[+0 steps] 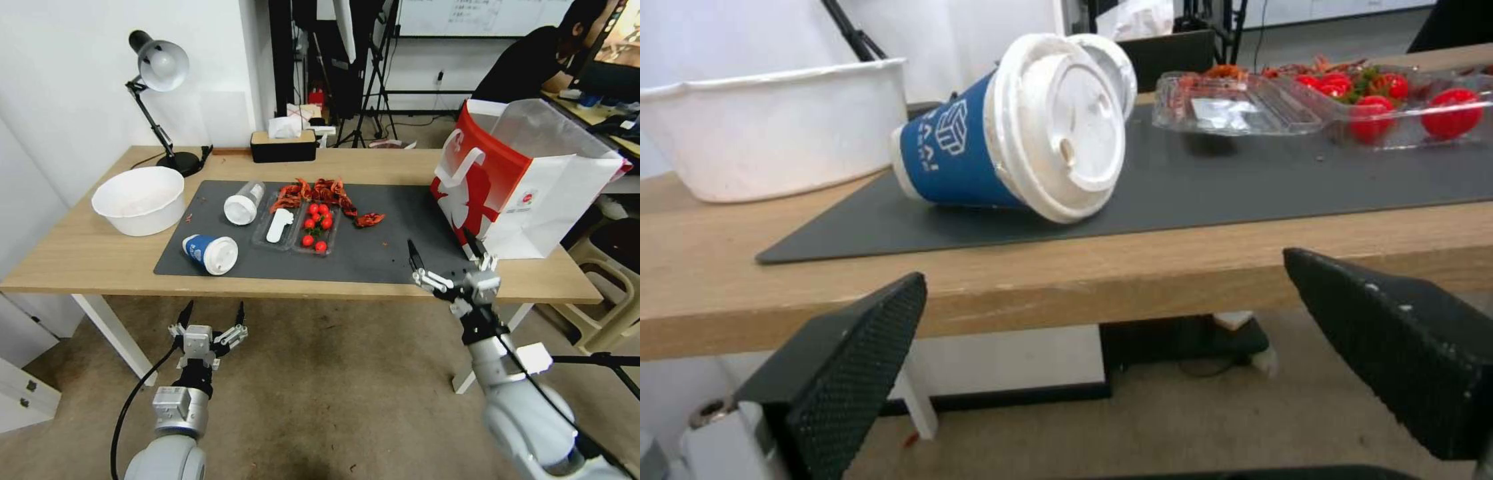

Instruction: Pick up the trash from the table and place it into the takeout bag.

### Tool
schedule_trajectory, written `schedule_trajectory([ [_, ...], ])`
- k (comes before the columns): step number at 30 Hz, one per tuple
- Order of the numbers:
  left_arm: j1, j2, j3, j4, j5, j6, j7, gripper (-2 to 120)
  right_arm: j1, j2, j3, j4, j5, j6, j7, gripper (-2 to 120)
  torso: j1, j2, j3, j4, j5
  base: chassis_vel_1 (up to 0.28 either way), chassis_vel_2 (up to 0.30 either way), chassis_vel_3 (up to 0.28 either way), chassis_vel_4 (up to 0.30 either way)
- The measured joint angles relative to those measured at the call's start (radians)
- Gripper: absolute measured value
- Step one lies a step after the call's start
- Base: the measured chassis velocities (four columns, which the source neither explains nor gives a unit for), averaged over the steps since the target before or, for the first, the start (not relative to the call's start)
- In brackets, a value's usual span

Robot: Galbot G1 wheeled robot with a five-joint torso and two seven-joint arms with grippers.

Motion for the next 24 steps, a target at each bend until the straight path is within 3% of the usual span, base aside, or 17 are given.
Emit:
schedule_trajectory([
  [2,0.002,0.003,-0.002,0.001,-0.003,-0.003,0.0,100,-0.083,0.041,-0.01,-0.046,-0.08,0.087,0.072,100,0.0,0.0,0.0,0.0001,-0.0003,0.0,0.0,0.0,0.0],
  [7,0.001,0.007,-0.006,0.002,-0.006,-0.005,-0.001,100,-0.172,0.1,-0.026,-0.107,-0.141,0.181,0.124,100,0.0,0.0,0.0,0.0,-0.0003,0.0,0.0,0.0,0.0],
  [15,0.001,0.01,-0.008,0.002,-0.007,-0.005,-0.001,100,-0.217,0.136,-0.031,-0.196,-0.19,0.248,0.142,100,0.0,0.0,0.0,0.0,-0.0001,0.0,0.0,0.0,0.0],
  [24,-0.006,0.008,-0.001,-0.004,-0.007,-0.006,-0.001,100,-0.216,0.146,-0.031,-0.206,-0.191,0.251,0.147,100,0.0,0.0,0.0,0.0,-0.0001,0.0,0.0,0.0,0.0],
])
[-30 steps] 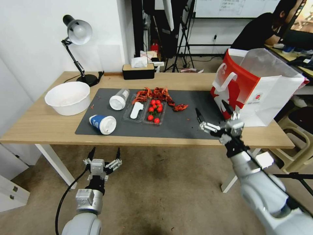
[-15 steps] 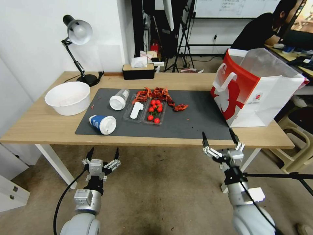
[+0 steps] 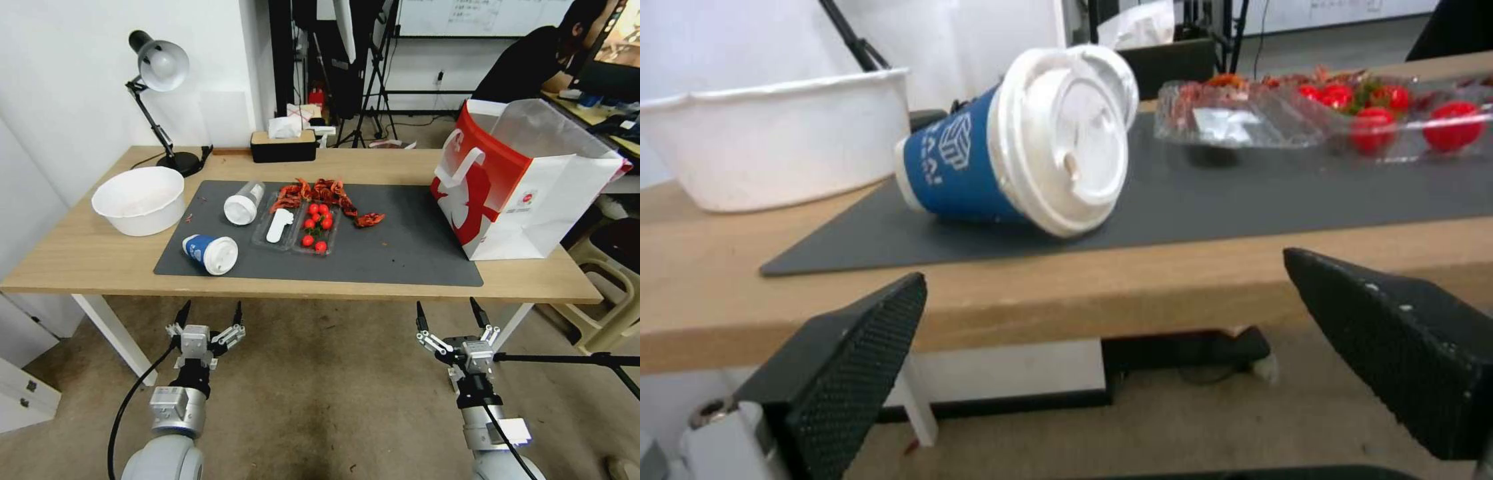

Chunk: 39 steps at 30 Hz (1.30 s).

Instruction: Pick up the trash from the table and place it into the takeout bag.

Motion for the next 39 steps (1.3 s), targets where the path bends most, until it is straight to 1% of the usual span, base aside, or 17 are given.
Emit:
schedule_trajectory([
  [11,-0.043,0.027,-0.006,0.004,-0.029,-0.009,0.004,100,0.006,0.005,0.001,0.005,-0.001,-0.003,0.0,100,0.0,0.0,0.0,0.0,-0.0001,0.0,0.0,0.0,0.0],
  [23,-0.073,0.049,-0.01,-0.001,-0.053,0.018,0.003,100,0.012,0.013,0.0,0.007,-0.006,-0.009,0.001,100,0.0,0.0,0.0,0.0001,0.0,0.0,0.0,0.0,0.0],
  [30,-0.105,0.057,0.003,-0.009,-0.075,0.052,-0.025,100,0.013,0.018,-0.001,0.01,-0.01,-0.012,0.002,100,0.0,0.0,0.0,0.0,0.0,0.0,0.0,0.0,0.0],
  [36,-0.141,0.059,0.027,-0.014,-0.083,0.099,-0.061,100,0.016,0.024,-0.004,0.012,-0.017,-0.018,0.004,100,0.0,0.0,0.0,0.0,0.0,0.0,0.0,0.0,0.0],
  [39,-0.144,0.058,0.029,-0.014,-0.084,0.103,-0.064,100,0.017,0.025,-0.004,0.012,-0.018,-0.019,0.004,100,0.0,0.0,0.0,-0.0001,-0.0001,0.0,0.0,0.0,0.0],
])
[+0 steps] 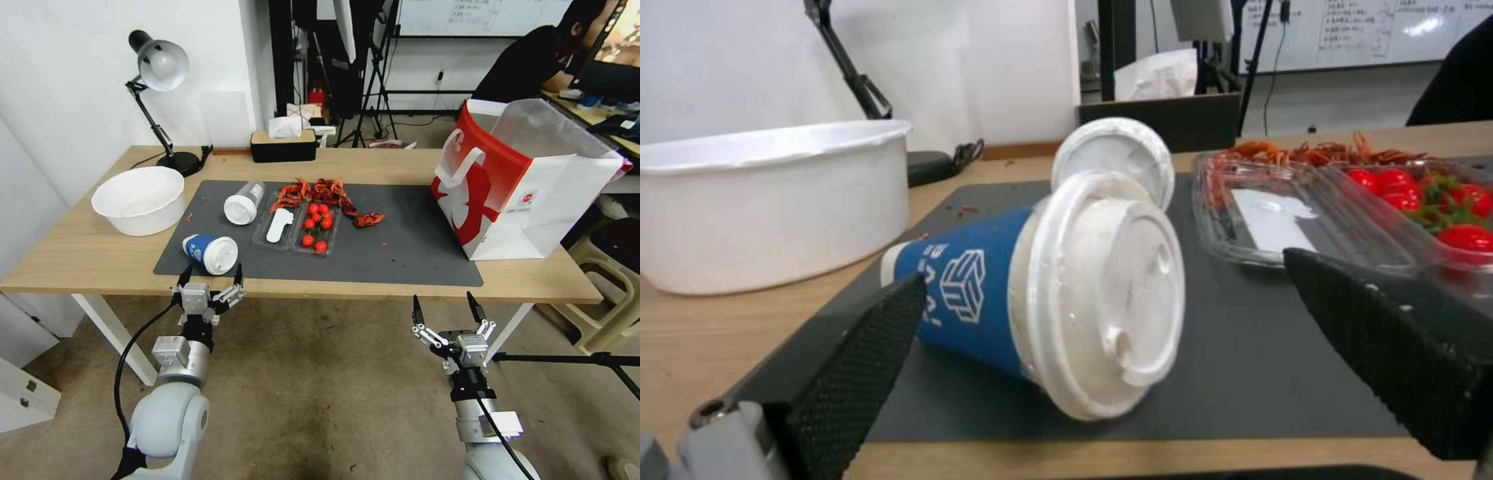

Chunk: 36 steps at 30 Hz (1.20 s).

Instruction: Pick up the trash from the table and place it into the takeout bag.

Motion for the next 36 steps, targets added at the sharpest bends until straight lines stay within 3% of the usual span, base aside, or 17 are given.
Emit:
schedule_trajectory([
  [17,-0.147,0.09,-0.002,0.117,-0.063,0.043,-0.004,97,0.013,0.014,-0.007,0.0,-0.012,-0.017,0.011,99,0.0,0.0,0.0,0.0,0.0,0.0,0.0,0.0,0.0],
  [36,-0.168,0.077,0.035,0.124,-0.039,0.089,-0.056,98,0.017,0.021,-0.012,-0.004,-0.025,-0.021,0.018,98,0.0,0.0,0.0,0.0,0.0001,0.0,0.0,0.0,0.0],
])
